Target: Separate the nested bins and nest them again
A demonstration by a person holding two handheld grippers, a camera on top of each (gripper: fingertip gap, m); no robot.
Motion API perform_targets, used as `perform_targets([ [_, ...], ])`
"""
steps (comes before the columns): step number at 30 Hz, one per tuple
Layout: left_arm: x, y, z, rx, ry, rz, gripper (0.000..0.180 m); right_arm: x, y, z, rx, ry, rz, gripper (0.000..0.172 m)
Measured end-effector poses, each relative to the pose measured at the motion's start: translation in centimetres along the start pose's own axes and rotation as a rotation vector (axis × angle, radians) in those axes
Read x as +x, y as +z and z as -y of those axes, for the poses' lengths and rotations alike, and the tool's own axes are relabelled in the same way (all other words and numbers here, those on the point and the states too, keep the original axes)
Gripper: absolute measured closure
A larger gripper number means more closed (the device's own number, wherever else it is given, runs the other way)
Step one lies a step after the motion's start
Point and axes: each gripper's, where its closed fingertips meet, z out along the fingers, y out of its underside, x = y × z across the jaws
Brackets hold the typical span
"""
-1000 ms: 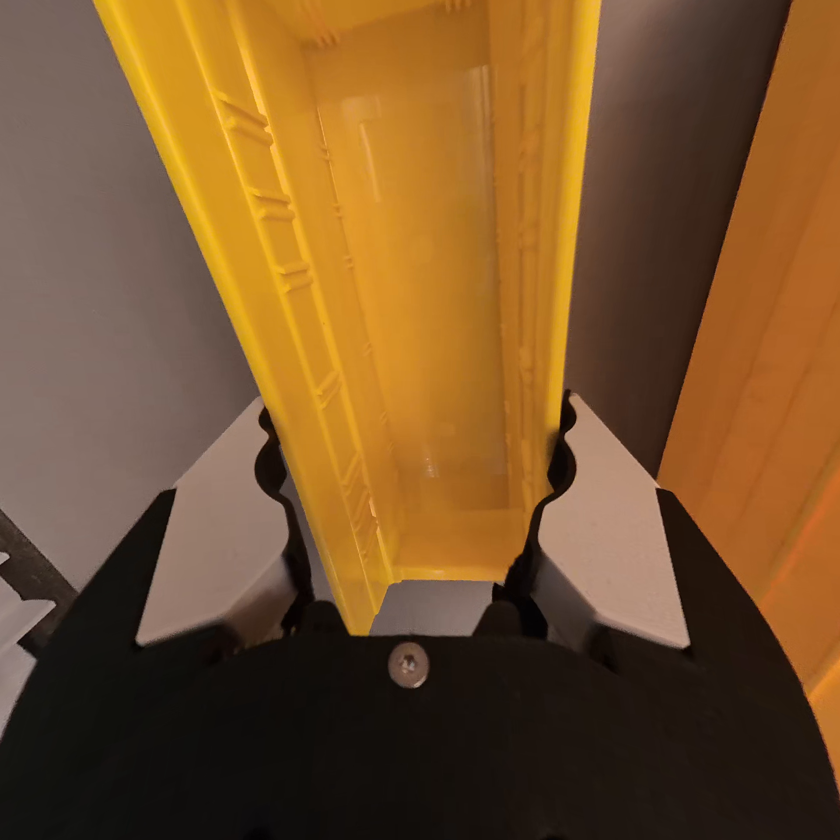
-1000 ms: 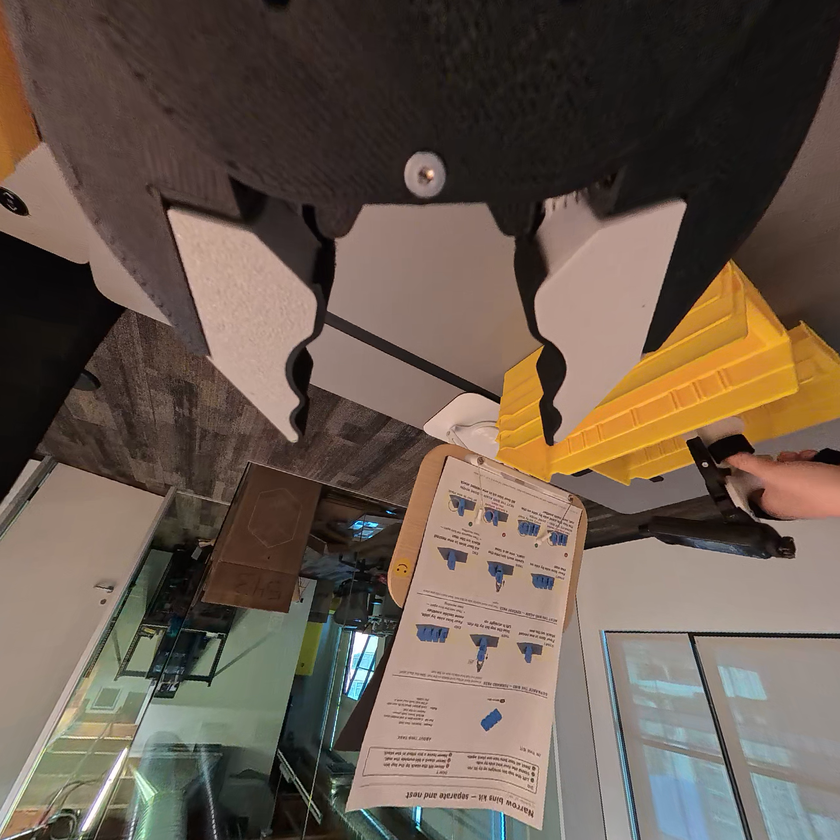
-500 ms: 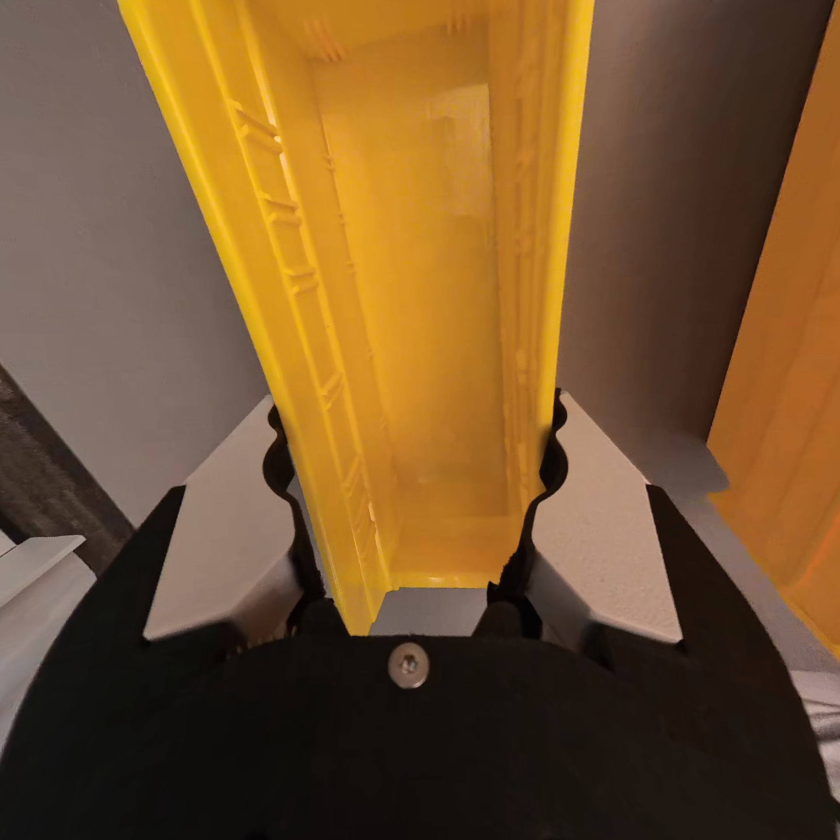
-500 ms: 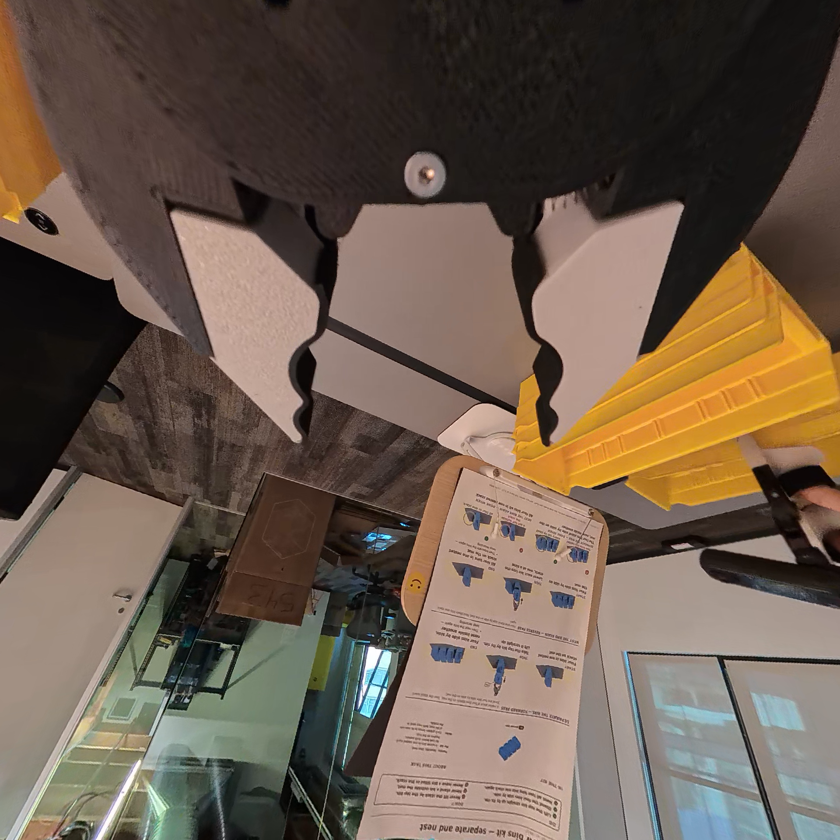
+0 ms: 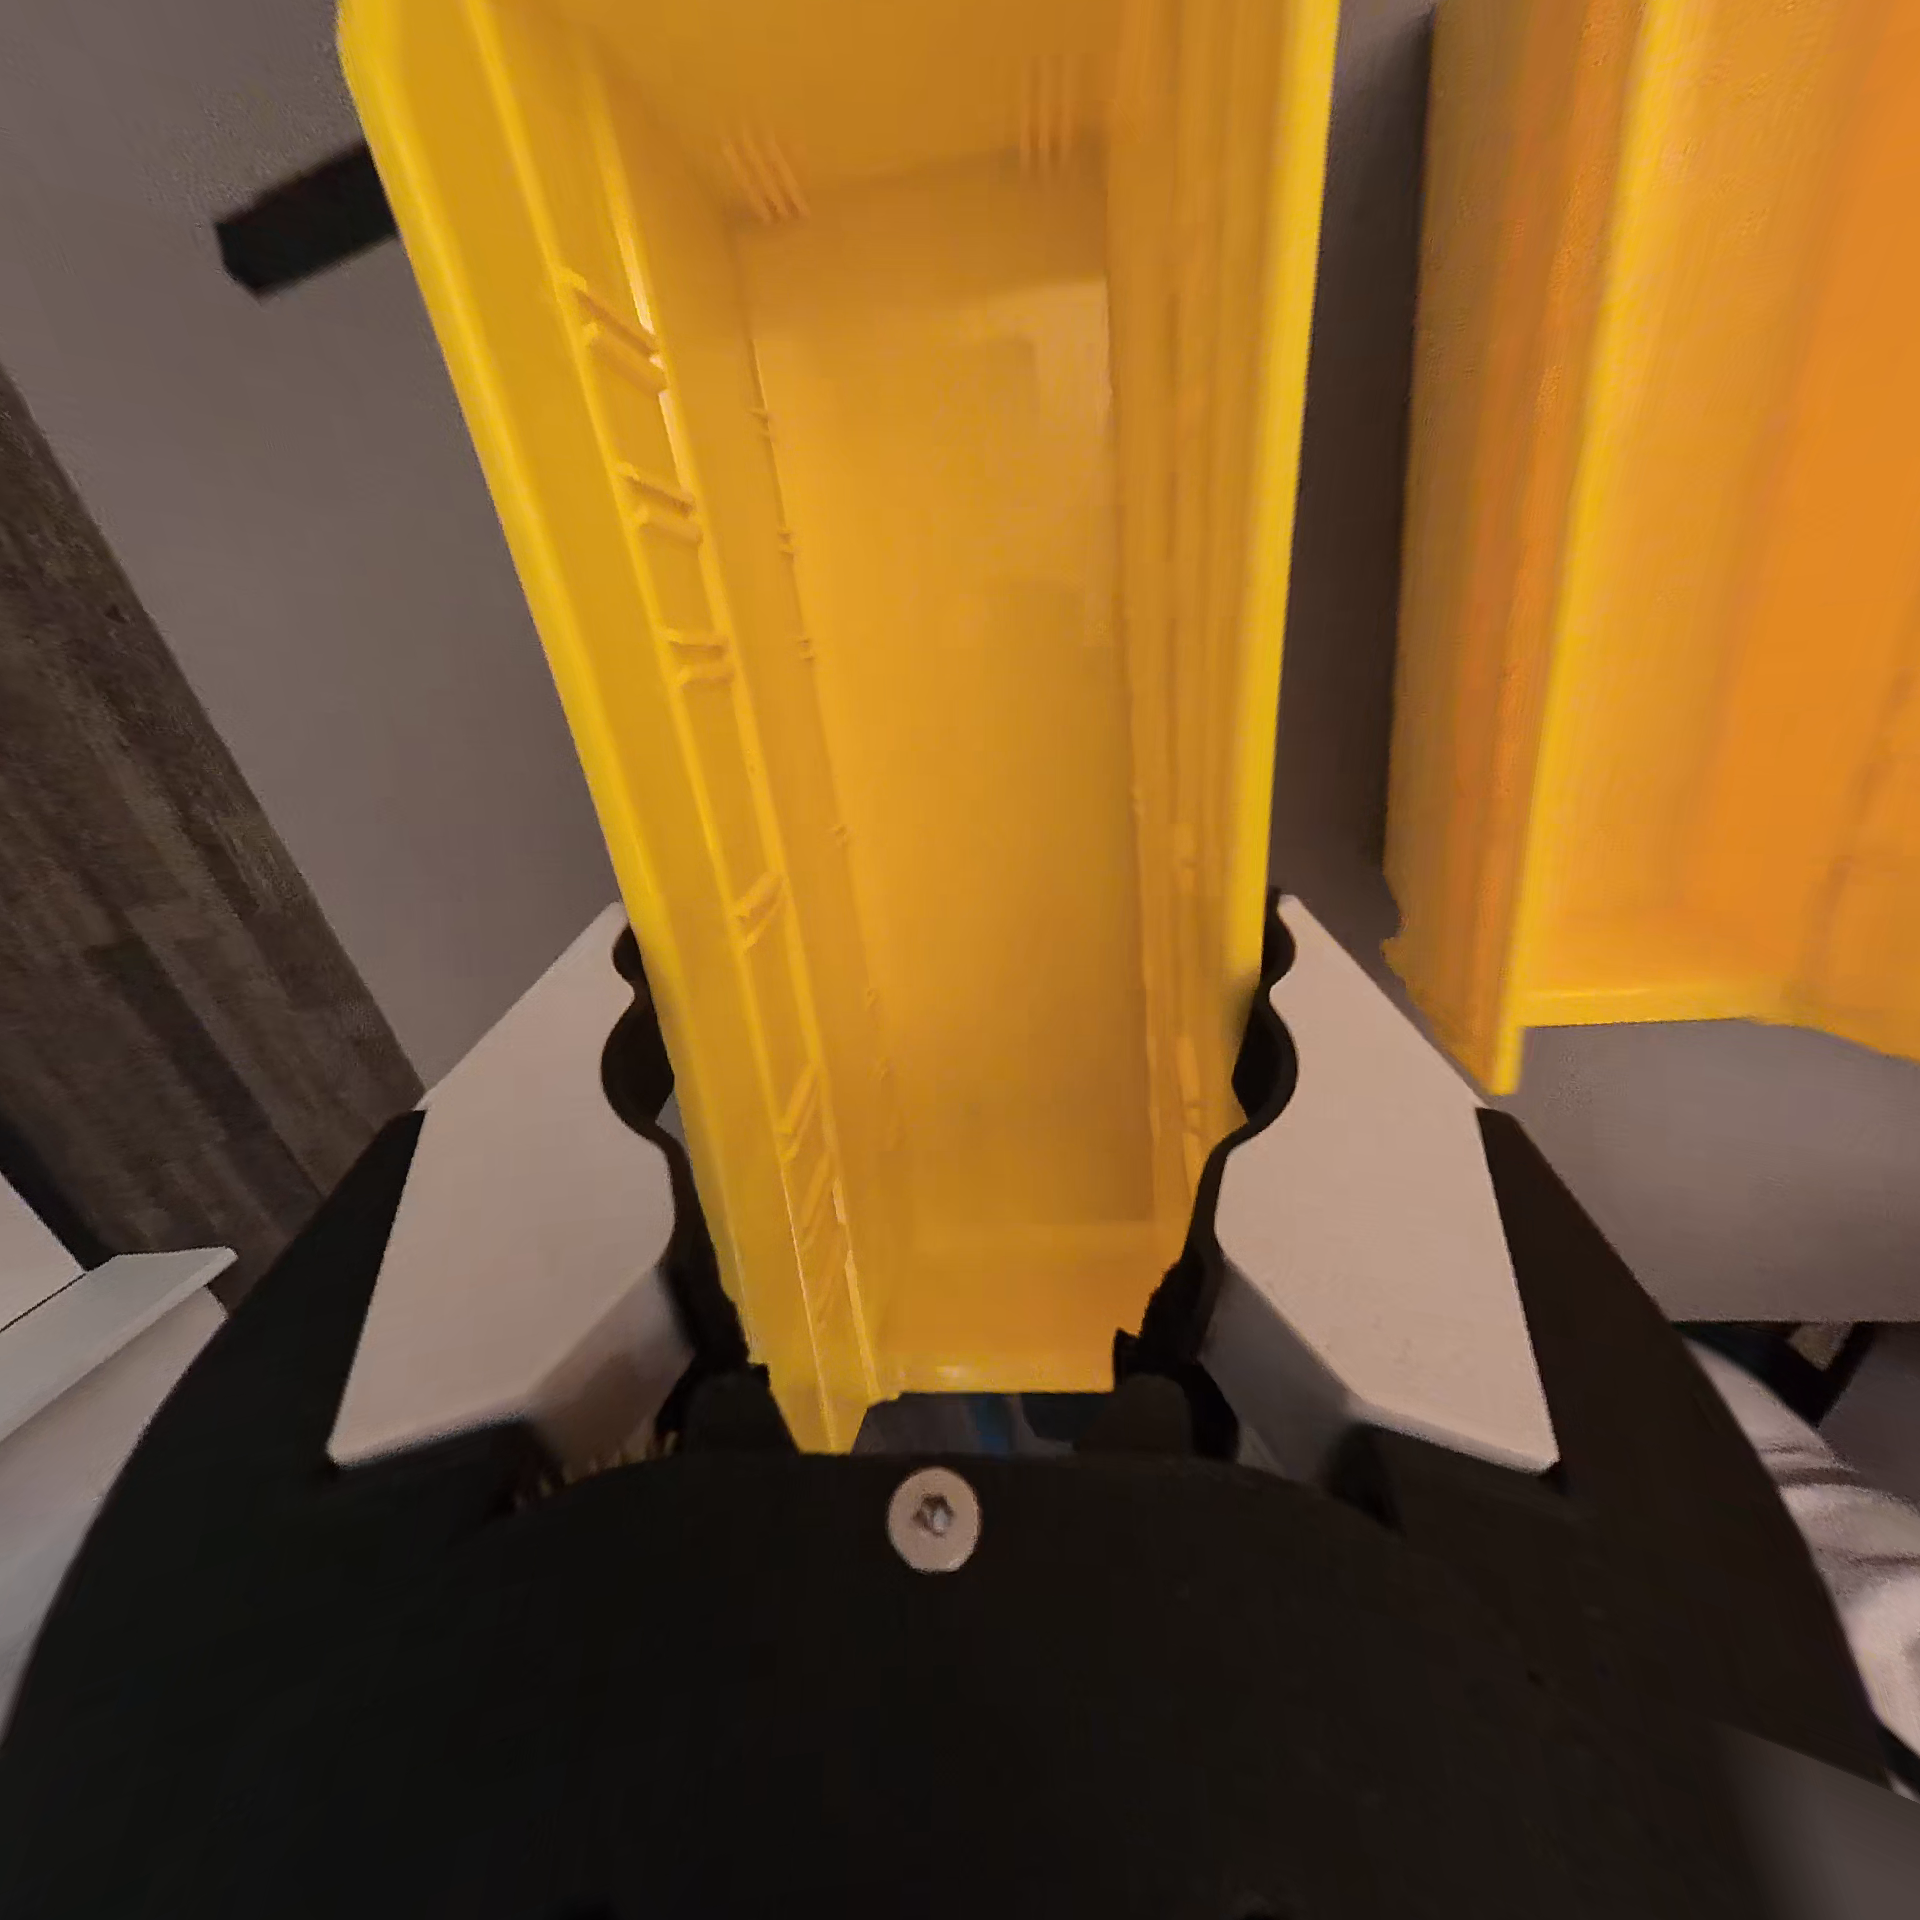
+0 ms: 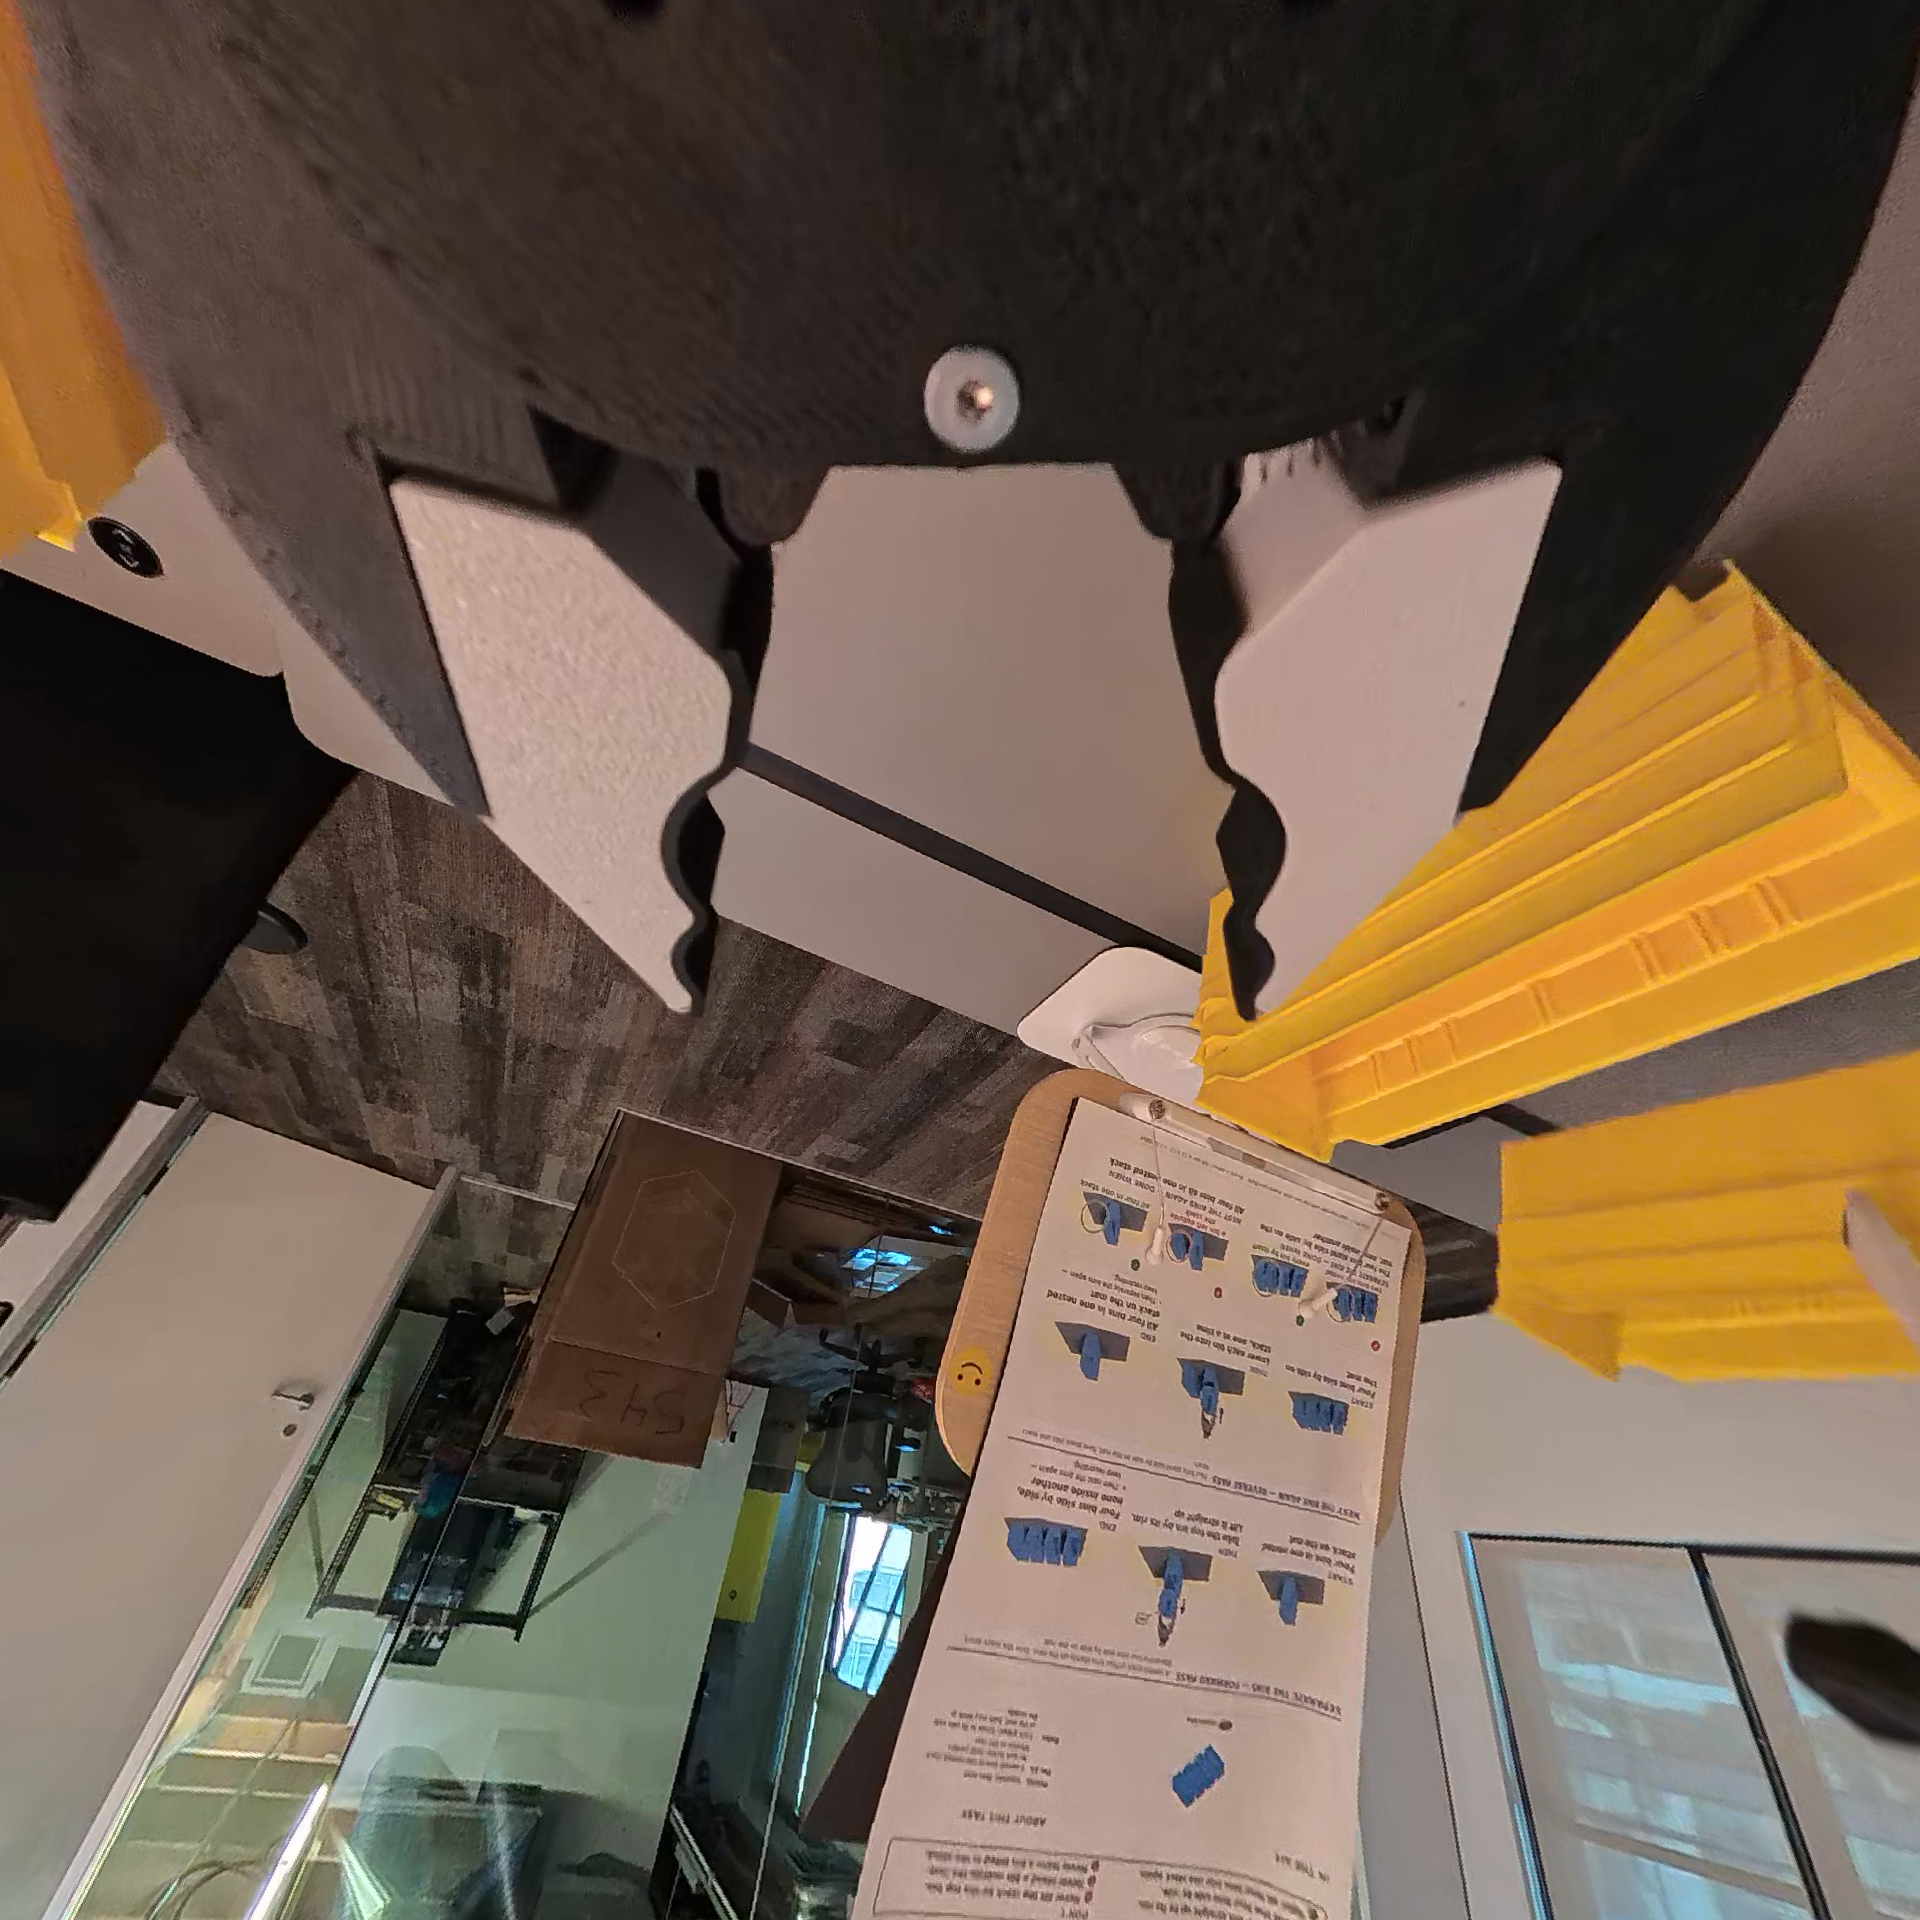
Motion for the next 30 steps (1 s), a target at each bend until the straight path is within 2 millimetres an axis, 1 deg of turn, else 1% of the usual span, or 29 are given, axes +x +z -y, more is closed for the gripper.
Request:
perform_targets([
  [1,0.5,-1.3,0.6,0.021,-0.003,0.004,0.068,0.2,0.1,-0.3,-0.016,0.001,-0.010,0.073],
  [3,2.1,-3.7,1.7,0.052,0.007,0.000,0.067,0.4,0.4,-0.9,-0.043,0.003,-0.020,0.073],
  [6,5.6,-6.0,3.2,0.086,0.016,-0.053,0.068,0.5,0.9,-1.8,-0.079,-0.003,-0.024,0.073],
  [8,8.5,-6.6,4.0,0.090,0.017,-0.122,0.068,0.6,1.2,-2.2,-0.099,-0.012,-0.030,0.073],
  [11,12.6,-6.7,5.4,0.105,-0.012,-0.259,0.069,0.8,1.5,-3.0,-0.134,-0.009,-0.046,0.074],
  [14,15.3,-6.2,5.9,0.085,-0.038,-0.341,0.070,0.6,1.8,-3.7,-0.162,0.013,-0.027,0.075],
  [15,15.8,-5.9,6.0,0.081,-0.043,-0.345,0.070,0.5,1.8,-3.8,-0.166,0.015,-0.021,0.075],
  [17,16.1,-5.2,6.1,0.081,-0.049,-0.319,0.071,0.5,1.8,-4.0,-0.173,0.014,-0.017,0.075],
  [21,15.4,-3.9,6.5,0.096,-0.073,-0.233,0.070,0.6,1.5,-3.7,-0.160,0.027,-0.006,0.075],
  [25,16.6,-2.4,6.5,0.080,-0.107,-0.275,0.068,0.9,1.1,-3.4,-0.136,0.053,0.007,0.075],
  [27,16.6,-2.3,7.0,0.101,-0.136,-0.290,0.069,1.1,0.9,-3.5,-0.139,0.059,0.011,0.075],
  [30,15.7,-2.3,7.0,0.099,-0.142,-0.239,0.069,1.4,0.6,-3.4,-0.135,0.064,0.008,0.075],
])
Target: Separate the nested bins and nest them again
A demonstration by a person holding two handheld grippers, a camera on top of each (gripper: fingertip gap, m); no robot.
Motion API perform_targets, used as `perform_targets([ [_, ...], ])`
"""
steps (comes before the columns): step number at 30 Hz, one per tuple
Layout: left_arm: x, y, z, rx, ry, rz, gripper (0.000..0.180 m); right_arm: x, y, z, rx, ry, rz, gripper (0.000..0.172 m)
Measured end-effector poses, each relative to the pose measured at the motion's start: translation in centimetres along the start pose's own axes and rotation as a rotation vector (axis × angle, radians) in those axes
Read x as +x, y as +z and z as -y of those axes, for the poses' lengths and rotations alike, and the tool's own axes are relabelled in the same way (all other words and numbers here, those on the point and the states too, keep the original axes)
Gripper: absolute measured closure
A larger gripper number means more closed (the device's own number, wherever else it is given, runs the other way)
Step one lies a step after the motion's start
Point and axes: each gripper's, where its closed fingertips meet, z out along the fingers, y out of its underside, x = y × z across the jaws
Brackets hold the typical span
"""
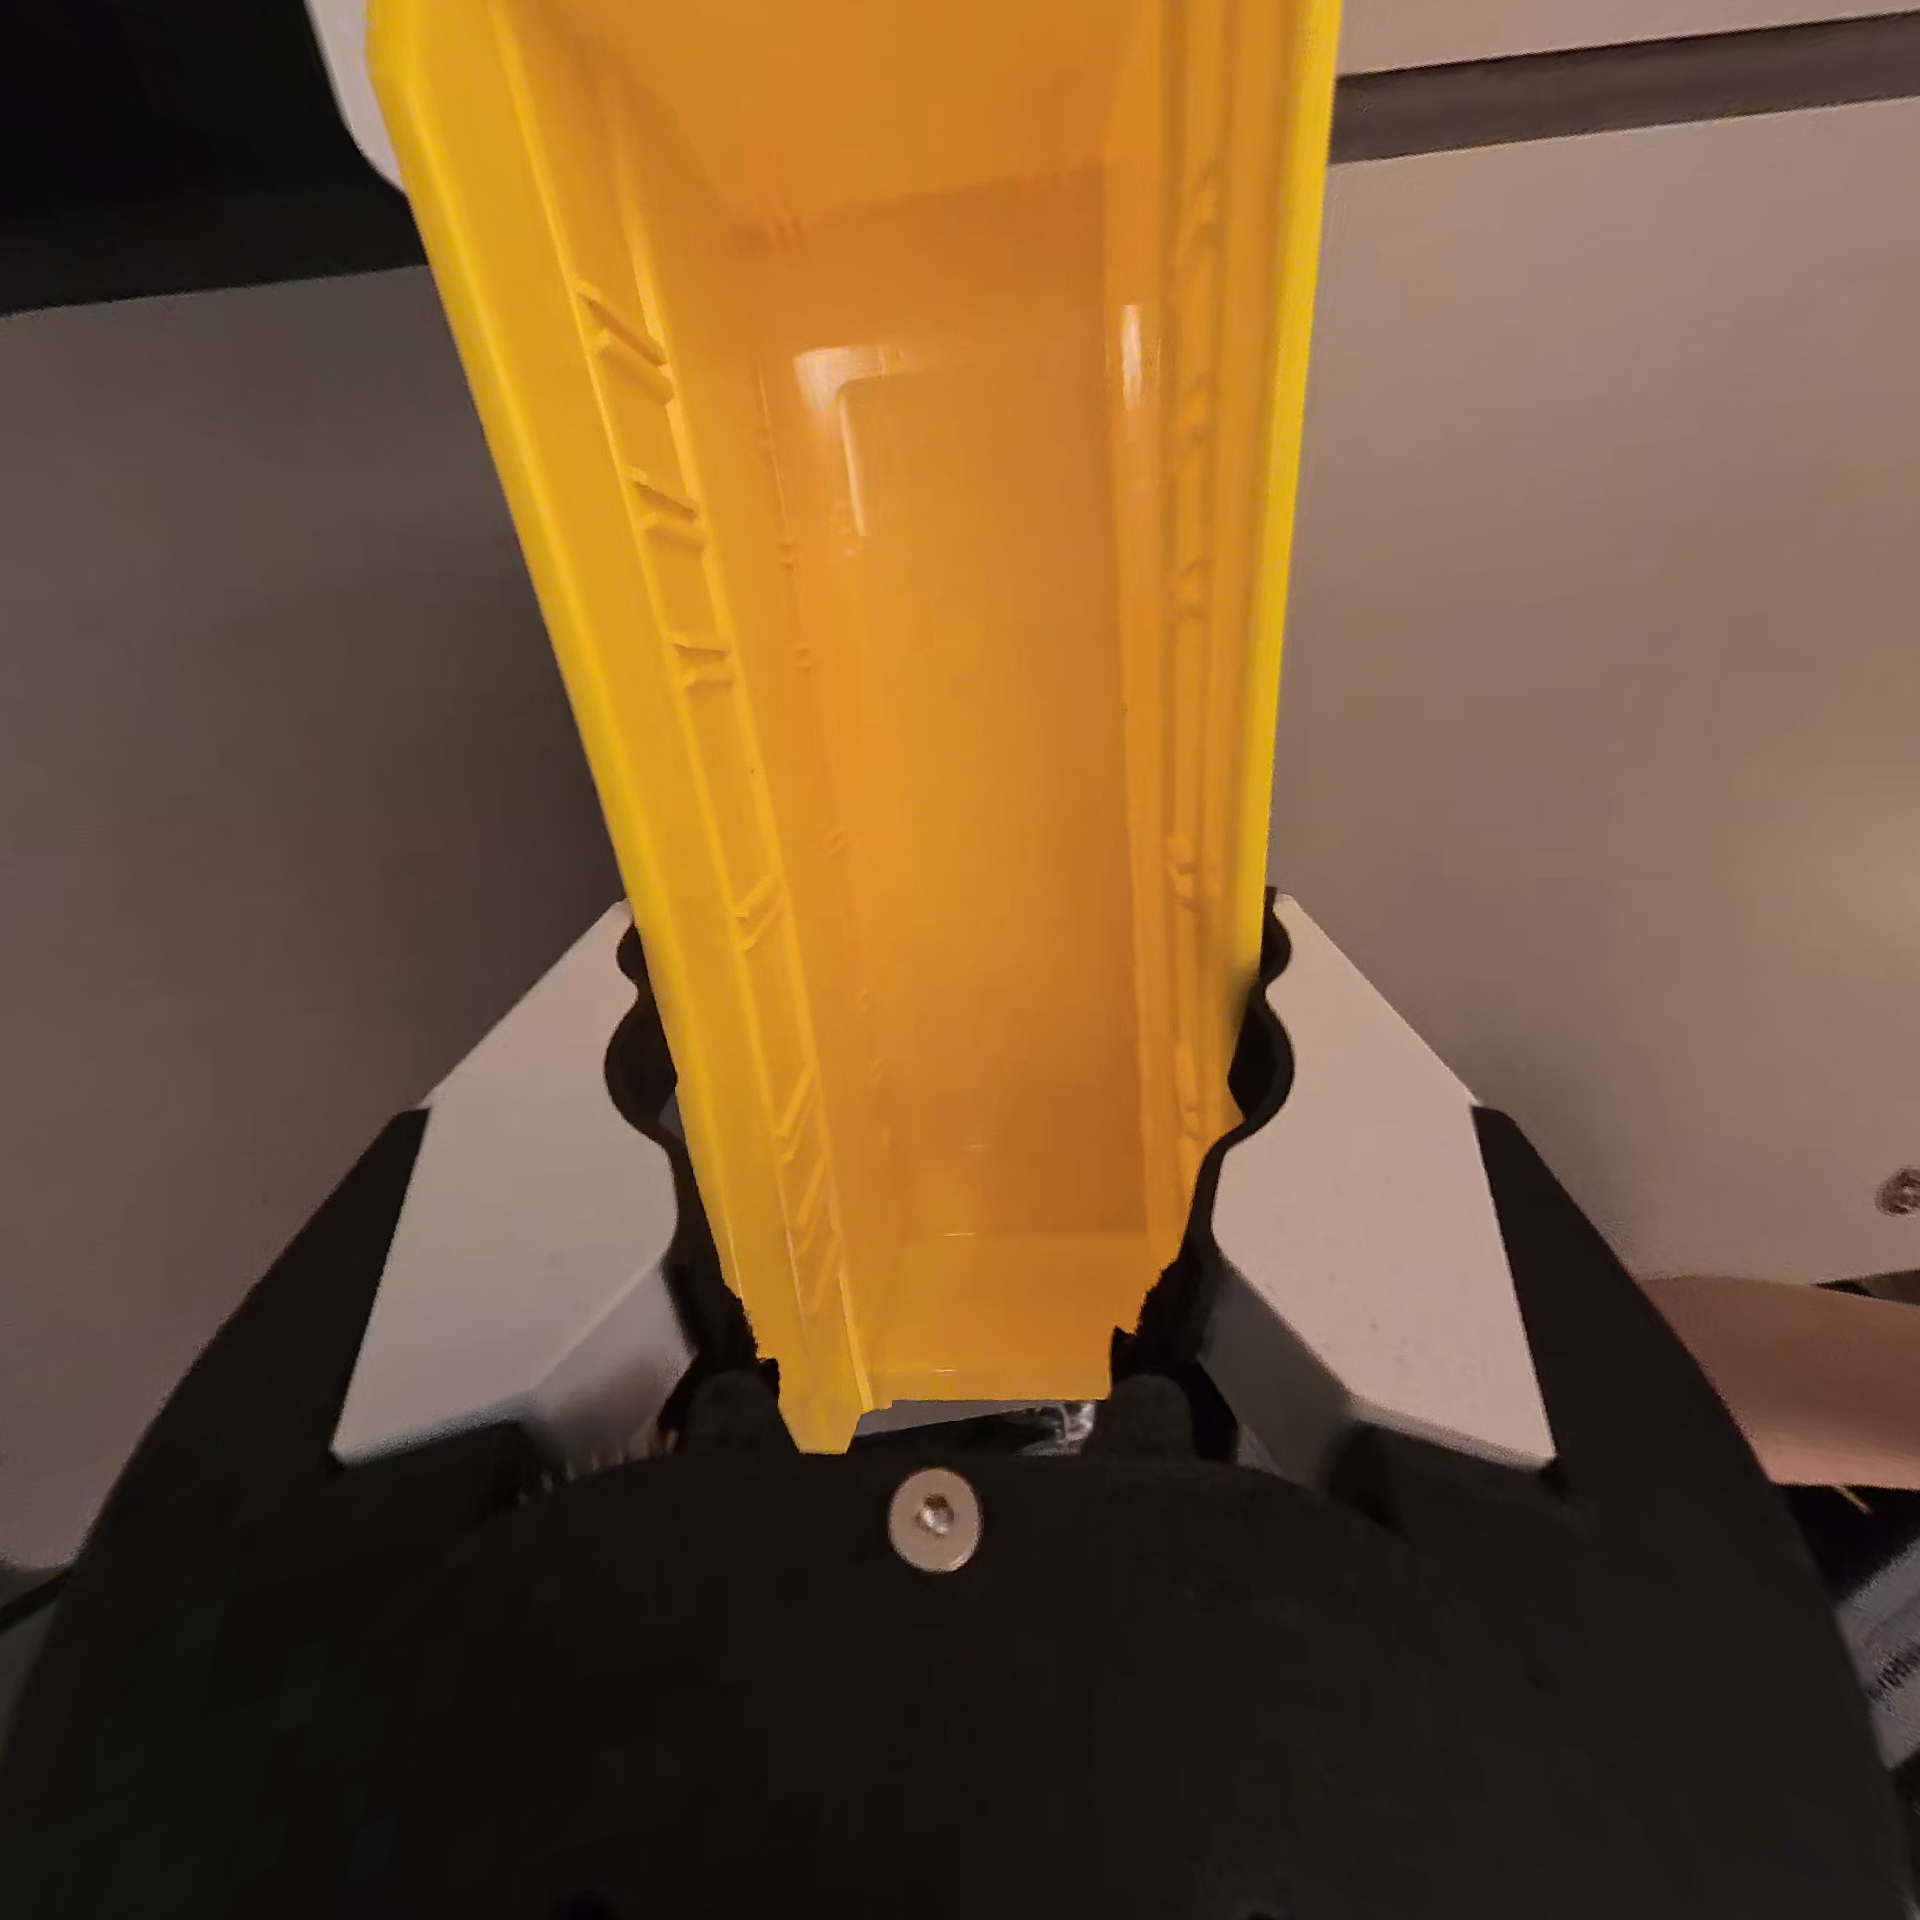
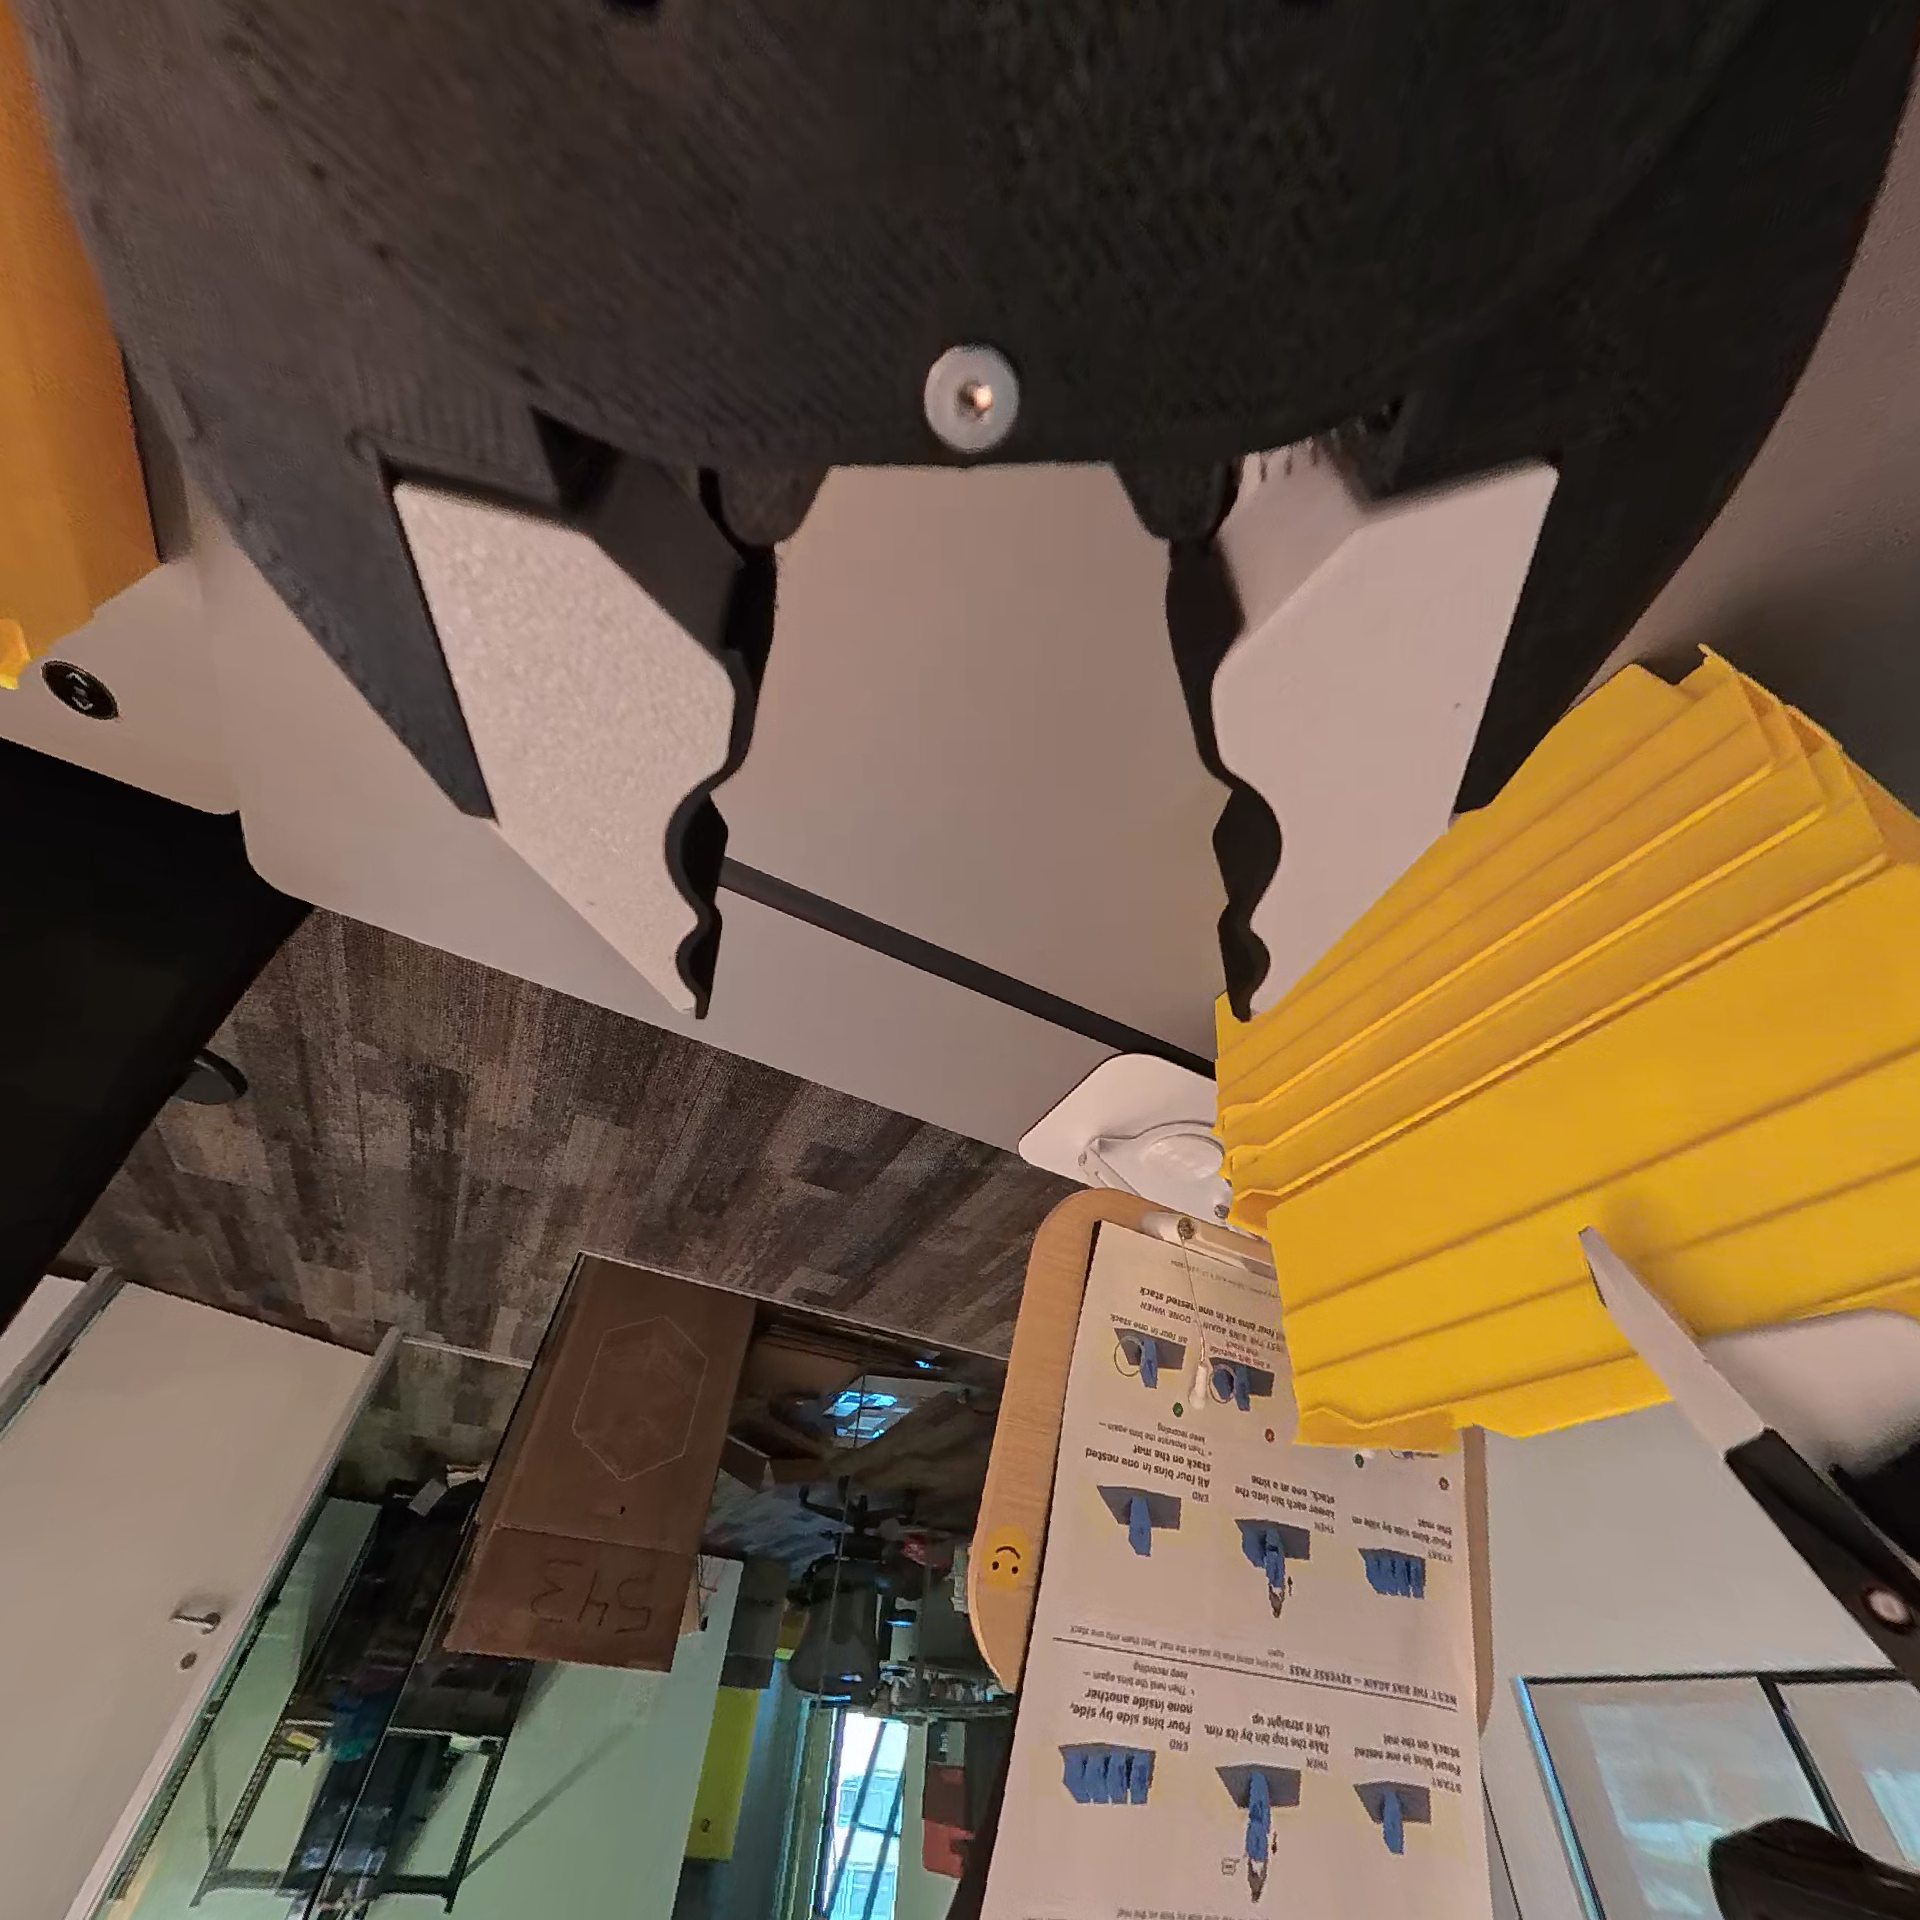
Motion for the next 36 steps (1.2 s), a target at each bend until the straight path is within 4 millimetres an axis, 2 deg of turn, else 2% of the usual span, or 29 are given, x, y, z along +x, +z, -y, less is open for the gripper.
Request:
perform_targets([
  [3,-0.9,0.3,-0.4,-0.012,0.030,0.067,0.069,0.2,-0.4,0.4,0.021,0.018,0.008,0.075],
  [7,-0.5,1.6,-0.5,-0.001,-0.007,0.051,0.068,0.3,-0.5,0.4,0.029,0.034,0.014,0.075],
  [19,0.0,5.2,-0.7,-0.010,0.045,0.143,0.063,0.0,-0.1,0.0,0.009,0.018,0.019,0.075],
  [27,-0.1,4.9,0.3,0.064,0.030,0.131,0.067,0.0,0.5,-0.5,-0.012,0.013,0.017,0.075],
  [31,-0.2,6.0,-0.8,0.017,0.044,0.144,0.059,-0.3,1.0,-0.9,-0.034,-0.003,0.016,0.075],
  [36,-0.1,6.2,-0.8,0.036,0.030,0.103,0.053,-0.5,1.5,-1.3,-0.052,-0.016,0.010,0.075],
])
